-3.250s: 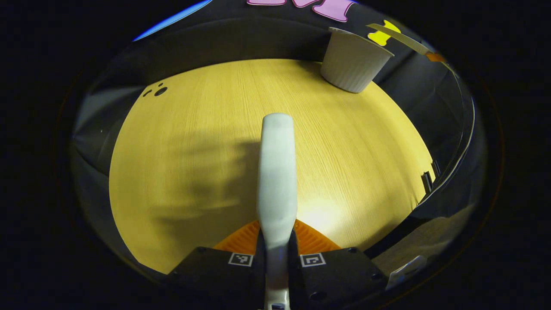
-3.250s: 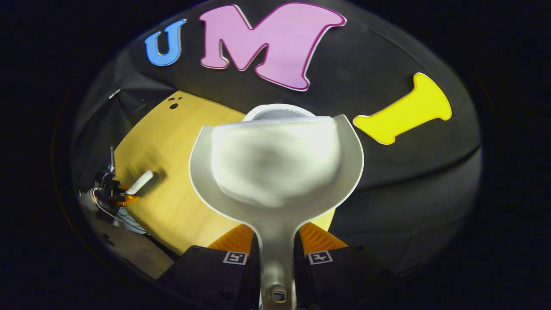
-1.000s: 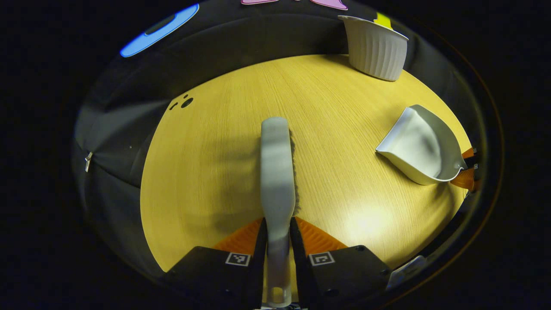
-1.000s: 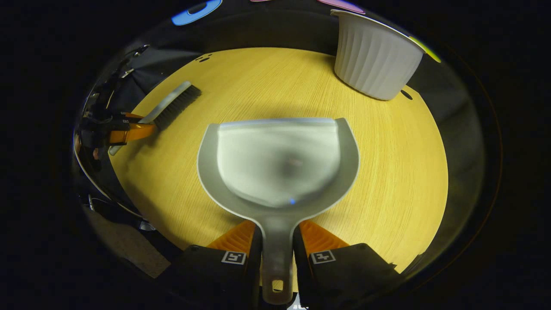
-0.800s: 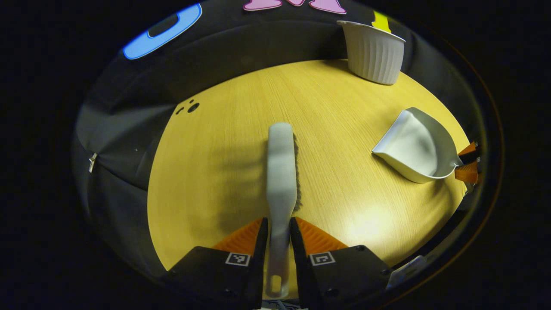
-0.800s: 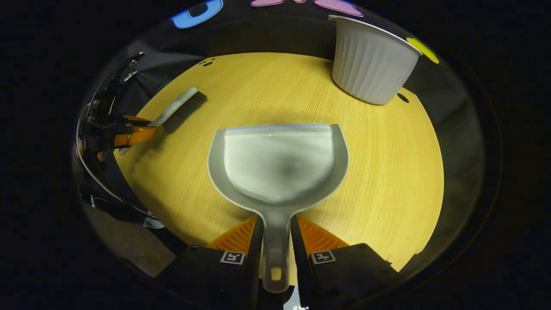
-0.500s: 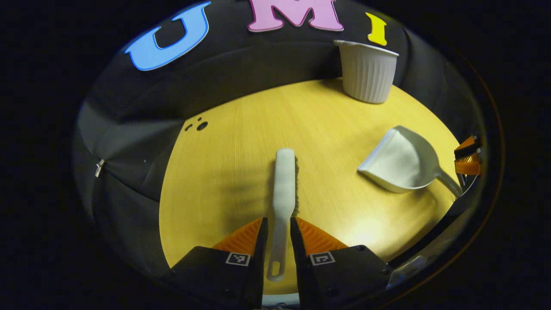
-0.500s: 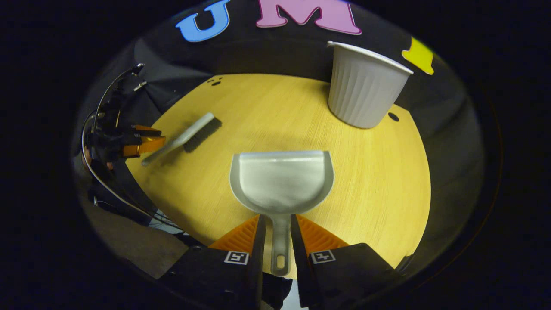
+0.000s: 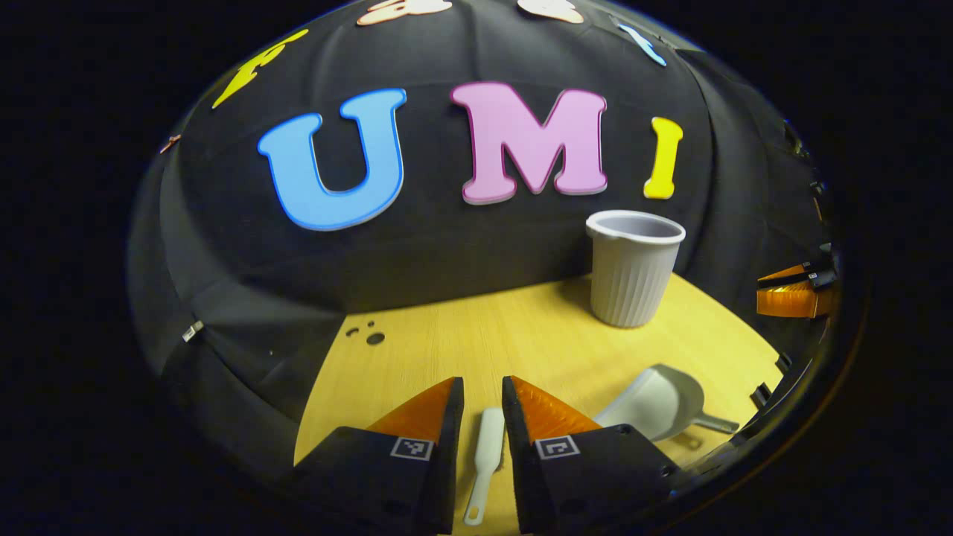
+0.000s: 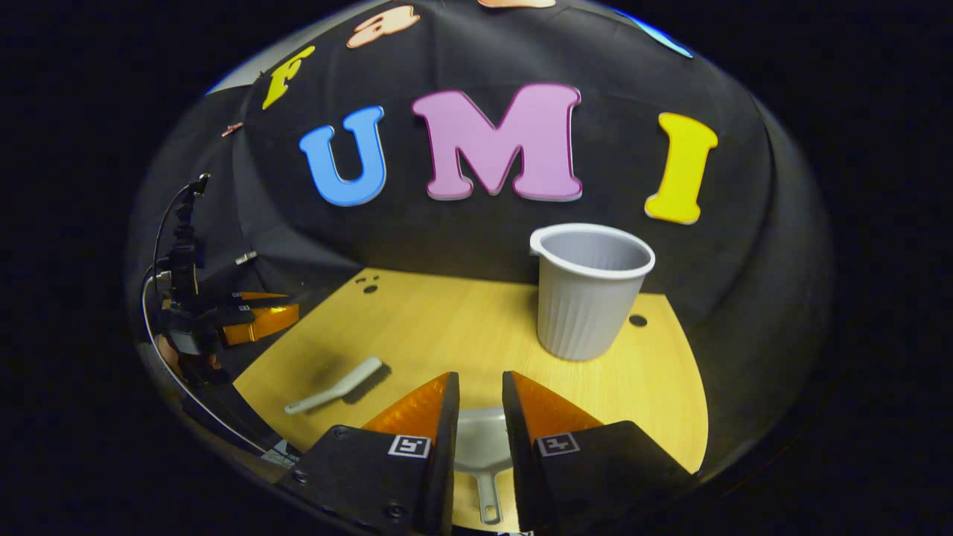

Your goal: Pick up the small broom and dustpan from the desktop, sweep the trash into the dustpan with the broom, and then empty the trash into the garbage bin.

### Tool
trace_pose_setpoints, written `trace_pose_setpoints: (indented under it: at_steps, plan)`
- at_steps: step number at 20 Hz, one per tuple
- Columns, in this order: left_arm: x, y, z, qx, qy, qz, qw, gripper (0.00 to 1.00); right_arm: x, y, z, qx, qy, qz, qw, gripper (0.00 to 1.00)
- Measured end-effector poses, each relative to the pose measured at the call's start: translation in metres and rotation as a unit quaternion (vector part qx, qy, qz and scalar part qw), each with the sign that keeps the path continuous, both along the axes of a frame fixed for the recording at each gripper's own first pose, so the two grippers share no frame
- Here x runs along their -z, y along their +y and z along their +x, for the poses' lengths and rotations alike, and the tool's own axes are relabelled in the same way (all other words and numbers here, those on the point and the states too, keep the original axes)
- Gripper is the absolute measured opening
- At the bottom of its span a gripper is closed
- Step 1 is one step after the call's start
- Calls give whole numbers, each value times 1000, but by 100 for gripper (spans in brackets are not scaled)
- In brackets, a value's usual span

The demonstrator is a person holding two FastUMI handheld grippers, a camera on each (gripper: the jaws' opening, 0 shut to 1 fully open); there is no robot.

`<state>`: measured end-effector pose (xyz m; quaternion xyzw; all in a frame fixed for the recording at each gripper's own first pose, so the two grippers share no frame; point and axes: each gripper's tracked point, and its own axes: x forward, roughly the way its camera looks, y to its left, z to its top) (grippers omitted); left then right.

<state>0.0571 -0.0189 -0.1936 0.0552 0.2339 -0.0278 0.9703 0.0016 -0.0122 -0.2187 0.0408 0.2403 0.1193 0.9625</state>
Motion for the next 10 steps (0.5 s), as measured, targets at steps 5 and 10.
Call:
trace_pose_setpoints:
  at_steps: [5, 10]
  plan:
    - [-68, -27, 11, 20, -90, -40, 995, 35, -66, 0, 14, 10, -101, -7, 995, 37]
    - [-65, -40, 2, 33, -87, -64, 994, 35, -74, 9, 12, 1, -109, -19, 994, 37]
